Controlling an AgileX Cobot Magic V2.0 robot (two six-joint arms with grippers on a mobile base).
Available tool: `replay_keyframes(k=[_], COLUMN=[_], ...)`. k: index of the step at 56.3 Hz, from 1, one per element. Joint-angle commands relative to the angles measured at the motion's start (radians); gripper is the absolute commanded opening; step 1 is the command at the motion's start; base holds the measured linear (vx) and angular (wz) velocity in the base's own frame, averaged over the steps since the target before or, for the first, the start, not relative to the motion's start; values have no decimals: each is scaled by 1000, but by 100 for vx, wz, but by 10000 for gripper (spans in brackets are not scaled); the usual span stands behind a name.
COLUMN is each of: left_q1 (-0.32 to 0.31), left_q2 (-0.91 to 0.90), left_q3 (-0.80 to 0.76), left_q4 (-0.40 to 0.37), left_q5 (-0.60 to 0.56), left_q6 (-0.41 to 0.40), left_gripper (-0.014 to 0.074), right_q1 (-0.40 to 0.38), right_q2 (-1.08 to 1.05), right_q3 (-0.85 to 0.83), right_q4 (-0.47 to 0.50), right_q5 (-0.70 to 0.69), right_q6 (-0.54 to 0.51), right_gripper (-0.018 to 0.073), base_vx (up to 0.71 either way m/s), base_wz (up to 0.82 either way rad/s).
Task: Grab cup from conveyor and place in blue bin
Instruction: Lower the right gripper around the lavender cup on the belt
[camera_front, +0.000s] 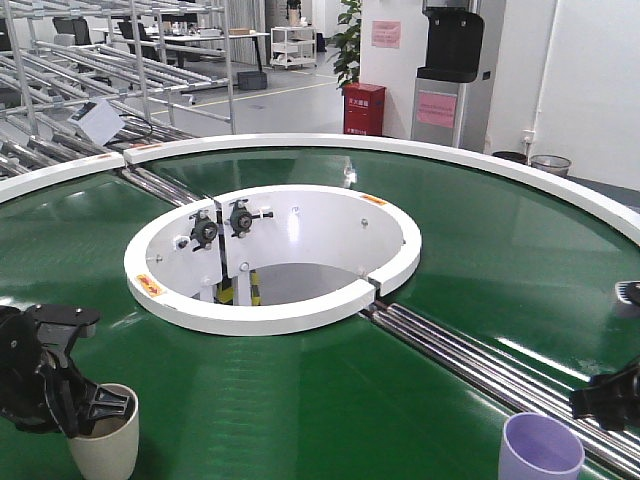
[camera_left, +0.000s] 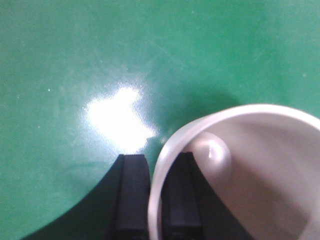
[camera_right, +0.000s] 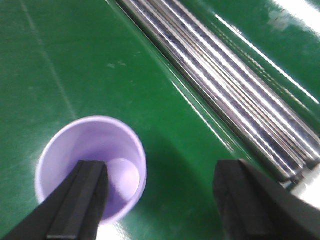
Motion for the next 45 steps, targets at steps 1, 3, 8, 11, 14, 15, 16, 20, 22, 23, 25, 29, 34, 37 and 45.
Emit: replay_keyframes(k=[1,3,8,11,14,15,16,20,22,23,25,29,34,37,45], left_q1=[-1,-1,-1,-1,-1,-1,-1,-1,-1,-1,-1,-1,-1,-1,-1], left_q2=[-48,-48,-48,-48,-48,-48,-48,-48,-48,-48,-48,-48,-48,-48,-48], left_q3=[-28,-28,-28,-28,-28,-28,-28,-28,-28,-28,-28,-28,-28,-28,-28], left_q4=[13,13,13,15,20,24,25,25,25,25,25,25,25,25,25], left_q5=[-63,-65,-66,-64,-58,-56,-55,-51,-50,-50,-50,-50,-50,-50,-50], left_q6=[-1,-1,-1,0,1,1,2,20,30,35,43,50,50,50,52], left_gripper=[-8,-8,-8,-8,-8,-8,-8,-8,-8,-8,-8,-8,-8,-8,-8], right_q1=[25,46,93,106,110,110,110,110,109,109,109,109,109,109,109], right_q2=[28,57,110,138,162,168,178,202,216,220,232,247,251,247,229], right_q3=[-63,-73,-90,-94,-95,-95,-95,-95,-95,-95,-95,-95,-95,-95,-95], right_q4=[-2,-13,-88,-122,-149,-155,-162,-194,-214,-221,-235,-253,-245,-236,-216], right_q5=[-41,-41,-49,-53,-61,-61,-62,-63,-64,-64,-64,-64,-64,-64,-66], right_q6=[-15,-15,-1,45,94,113,126,175,195,209,231,268,283,294,304], right_gripper=[514,514,514,514,514,513,512,505,496,492,477,440,363,315,133], base_vx=[0,0,0,0,0,0,0,0,0,0,0,0,0,0,0], base_wz=[0,0,0,0,0,0,0,0,0,0,0,0,0,0,0])
